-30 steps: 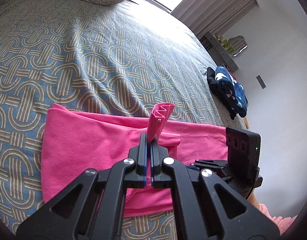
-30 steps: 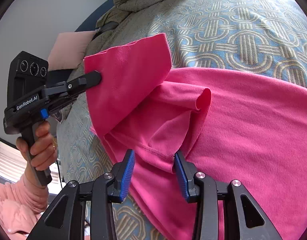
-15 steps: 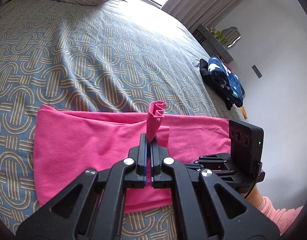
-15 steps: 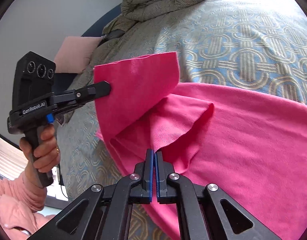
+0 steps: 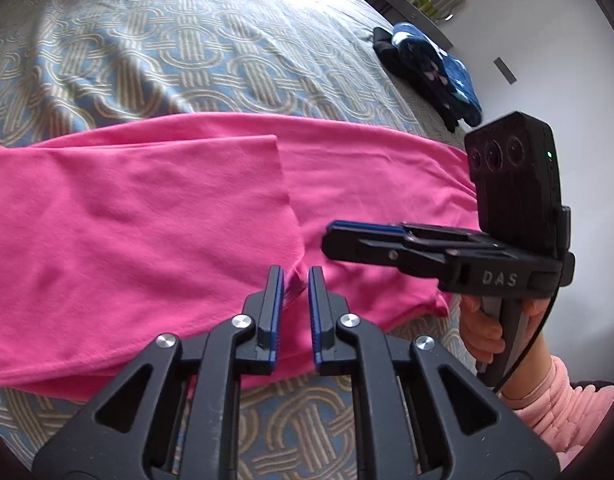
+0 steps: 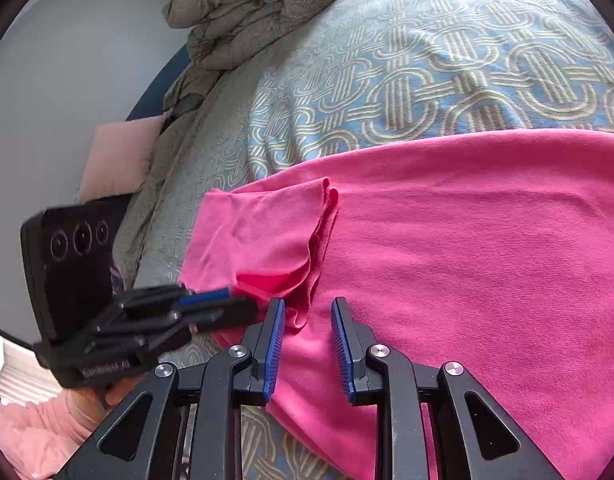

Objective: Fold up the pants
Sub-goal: 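Fold the pants over again with the right gripper toward the left gripper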

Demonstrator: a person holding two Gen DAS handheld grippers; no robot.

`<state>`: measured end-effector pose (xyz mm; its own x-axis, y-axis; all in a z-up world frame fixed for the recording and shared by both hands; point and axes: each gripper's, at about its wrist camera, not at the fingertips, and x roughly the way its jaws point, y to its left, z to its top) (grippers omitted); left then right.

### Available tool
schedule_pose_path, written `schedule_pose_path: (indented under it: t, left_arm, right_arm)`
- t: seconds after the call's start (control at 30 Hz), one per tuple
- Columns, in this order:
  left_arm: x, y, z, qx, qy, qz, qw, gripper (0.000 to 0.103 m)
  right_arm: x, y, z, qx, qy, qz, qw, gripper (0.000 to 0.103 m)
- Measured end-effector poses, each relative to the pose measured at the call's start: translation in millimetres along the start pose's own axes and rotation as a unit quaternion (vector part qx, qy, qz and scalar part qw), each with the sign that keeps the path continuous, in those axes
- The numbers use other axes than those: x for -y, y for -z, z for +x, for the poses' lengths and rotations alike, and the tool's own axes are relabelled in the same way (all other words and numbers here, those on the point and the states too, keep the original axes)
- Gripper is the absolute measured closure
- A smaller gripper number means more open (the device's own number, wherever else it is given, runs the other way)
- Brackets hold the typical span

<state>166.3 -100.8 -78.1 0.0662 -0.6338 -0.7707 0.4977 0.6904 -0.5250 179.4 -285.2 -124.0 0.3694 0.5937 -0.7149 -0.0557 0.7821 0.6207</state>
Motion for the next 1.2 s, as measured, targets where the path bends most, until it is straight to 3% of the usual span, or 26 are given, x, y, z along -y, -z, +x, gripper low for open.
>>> schedule_pose_path:
  t: [0.07, 0.13, 0.2, 0.27, 0.43, 0.53, 0.63, 0.7, 0.83, 0.97, 1.13, 1.17, 1.2]
  left_arm:
    - [10, 4, -7, -0.006, 0.026, 0.013, 0.9996, 0.091]
    - [14, 7, -22, 0.008, 0.021, 0.026, 0.9994, 0.088]
    - [8, 9, -40, 0.03, 0.001, 0.024, 0.9992, 0.072]
    - [-10, 12, -62, 0.062, -0.041, 0.009, 0.9972, 0.067]
    - [-84, 34, -109, 0.106, -0.144, -0.075, 0.9811, 0.067]
    - [-120, 59, -125, 0.108, -0.184, -0.116, 0.9701, 0.067]
    - [-132, 83, -128, 0.104, -0.218, -0.119, 0.9631, 0.065]
    - [-133, 91, -125, 0.101, -0.226, -0.108, 0.9628, 0.056]
    - [-124, 90, -109, 0.094, -0.217, -0.09, 0.9673, 0.055]
    - [-122, 85, -99, 0.087, -0.219, -0.077, 0.9688, 0.054]
    - [-117, 79, -90, 0.079, -0.222, -0.057, 0.9703, 0.052]
    - [-116, 78, -88, 0.078, -0.224, -0.052, 0.9701, 0.051]
    - [-114, 77, -87, 0.077, -0.227, -0.046, 0.9697, 0.051]
  right_arm:
    - [0, 2, -6, 0.007, 0.007, 0.003, 1.0, 0.079]
    - [-3, 3, -8, 0.008, 0.011, 0.001, 1.0, 0.078]
    - [-6, 3, -9, 0.008, 0.009, 0.0, 1.0, 0.071]
    - [-8, -1, -5, 0.007, 0.002, 0.007, 1.0, 0.062]
    - [-10, -9, 14, -0.003, -0.01, 0.032, 0.999, 0.057]
    - [-10, -14, 26, -0.012, -0.016, 0.047, 0.999, 0.051]
    - [-6, -21, 29, -0.012, -0.036, 0.066, 0.997, 0.044]
    - [-8, -27, 34, -0.016, -0.035, 0.066, 0.997, 0.043]
    - [-21, -41, 46, -0.022, -0.022, 0.055, 0.998, 0.039]
    - [-32, -47, 52, -0.024, -0.037, 0.048, 0.998, 0.039]
    - [-49, -43, 61, -0.037, -0.039, 0.031, 0.998, 0.055]
    - [-52, -43, 63, -0.039, -0.031, 0.028, 0.998, 0.072]
    - [-52, -44, 64, -0.042, -0.016, 0.029, 0.999, 0.095]
